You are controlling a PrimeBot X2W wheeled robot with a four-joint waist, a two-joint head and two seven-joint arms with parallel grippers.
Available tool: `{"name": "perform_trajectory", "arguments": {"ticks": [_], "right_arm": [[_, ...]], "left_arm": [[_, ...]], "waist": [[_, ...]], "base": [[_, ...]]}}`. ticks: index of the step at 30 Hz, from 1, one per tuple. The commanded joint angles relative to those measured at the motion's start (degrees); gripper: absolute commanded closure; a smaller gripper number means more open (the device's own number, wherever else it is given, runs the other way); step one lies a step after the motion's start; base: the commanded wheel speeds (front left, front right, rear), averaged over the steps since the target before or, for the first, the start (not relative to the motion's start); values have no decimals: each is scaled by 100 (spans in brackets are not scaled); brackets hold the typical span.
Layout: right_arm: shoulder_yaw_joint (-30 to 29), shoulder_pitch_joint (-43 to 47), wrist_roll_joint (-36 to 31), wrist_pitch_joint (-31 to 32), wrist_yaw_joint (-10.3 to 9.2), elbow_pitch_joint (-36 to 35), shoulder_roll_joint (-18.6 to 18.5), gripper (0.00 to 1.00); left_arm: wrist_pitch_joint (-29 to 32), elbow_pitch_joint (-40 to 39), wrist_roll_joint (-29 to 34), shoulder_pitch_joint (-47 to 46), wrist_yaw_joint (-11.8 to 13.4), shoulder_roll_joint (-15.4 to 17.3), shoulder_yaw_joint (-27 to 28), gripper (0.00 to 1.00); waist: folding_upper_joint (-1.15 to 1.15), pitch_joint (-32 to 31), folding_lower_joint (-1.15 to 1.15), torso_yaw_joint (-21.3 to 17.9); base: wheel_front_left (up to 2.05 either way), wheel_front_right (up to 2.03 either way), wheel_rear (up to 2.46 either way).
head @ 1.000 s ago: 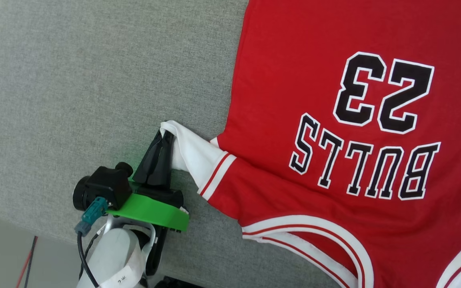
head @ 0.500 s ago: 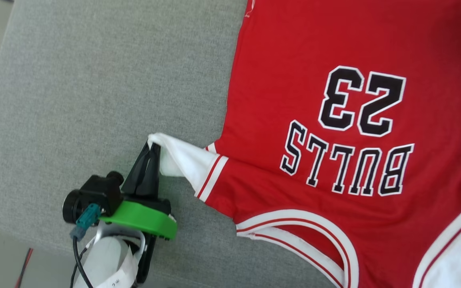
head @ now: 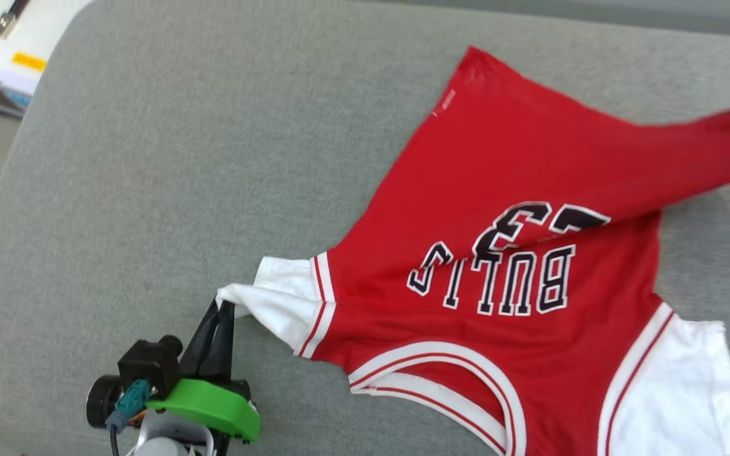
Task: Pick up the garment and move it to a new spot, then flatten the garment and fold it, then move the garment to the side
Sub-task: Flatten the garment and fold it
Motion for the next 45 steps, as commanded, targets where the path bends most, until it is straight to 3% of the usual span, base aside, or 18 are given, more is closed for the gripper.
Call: {"name": "perform_trajectory", "arguments": {"ticks": [1, 5, 10, 17, 19, 23, 28, 29, 30, 31, 39, 45], "right_arm": [[-117, 352, 103, -126, -5, -138, -141, 100], [-563, 1403, 183, -412, -5, -495, -410, 100], [-1377, 2821, 230, -608, -5, -739, -255, 100], [-2615, 4680, -16, -507, -5, -877, 396, 100], [-2873, 5147, -201, -367, -5, -957, 749, 100], [-3140, 5626, -334, -115, -5, -1044, 1518, 100], [-3399, 5699, -690, 5, -5, -1178, 1849, 100], [-3495, 5645, -727, -24, -5, -1290, 1889, 82], [-3582, 5599, -791, -56, -5, -1380, 1891, 6], [-3670, 5542, -886, -73, -5, -1501, 1862, 0], [-4128, 4658, -1165, -150, -5, -2571, 1517, 0], [-3512, 3419, -1190, 248, -5, -2821, 1100, 0]], "left_arm": [[-34, 27, 42, 87, 12, 59, 37, 100], [-34, 87, 24, 191, 15, 97, 84, 100], [-34, 94, 6, 322, 25, 128, 129, 100], [-34, 110, -17, 385, 20, 135, 152, 100], [-34, 127, -18, 361, 11, 143, 146, 100], [-34, 165, -28, 293, -5, 143, 148, 100], [-34, 209, -28, 244, -21, 159, 163, 100], [-34, 214, -29, 244, -18, 162, 182, 100], [-34, 215, -30, 248, -18, 163, 193, 100], [-34, 213, -30, 256, -18, 162, 205, 100], [-34, 156, 4, 201, -41, 121, 183, 100], [-34, 53, 64, 27, -64, 74, 116, 100]], "waist": [[0, -473, 0, -426], [0, -657, 0, -592], [0, -779, 0, -767], [0, -773, 0, -863], [0, -726, 0, -846], [0, -680, 0, -807], [0, -663, 0, -774], [0, -674, 0, -773], [0, -682, 0, -771], [0, -690, 0, -769], [0, -600, 0, -658], [0, -353, 0, -501]], "base": [[0, 0, 0], [0, 0, 0], [0, 0, 0], [0, 0, 0], [0, 0, 0], [0, 0, 0], [0, 0, 0], [0, 0, 0], [0, 0, 0], [0, 0, 0], [0, 0, 0], [0, 0, 0]]}}
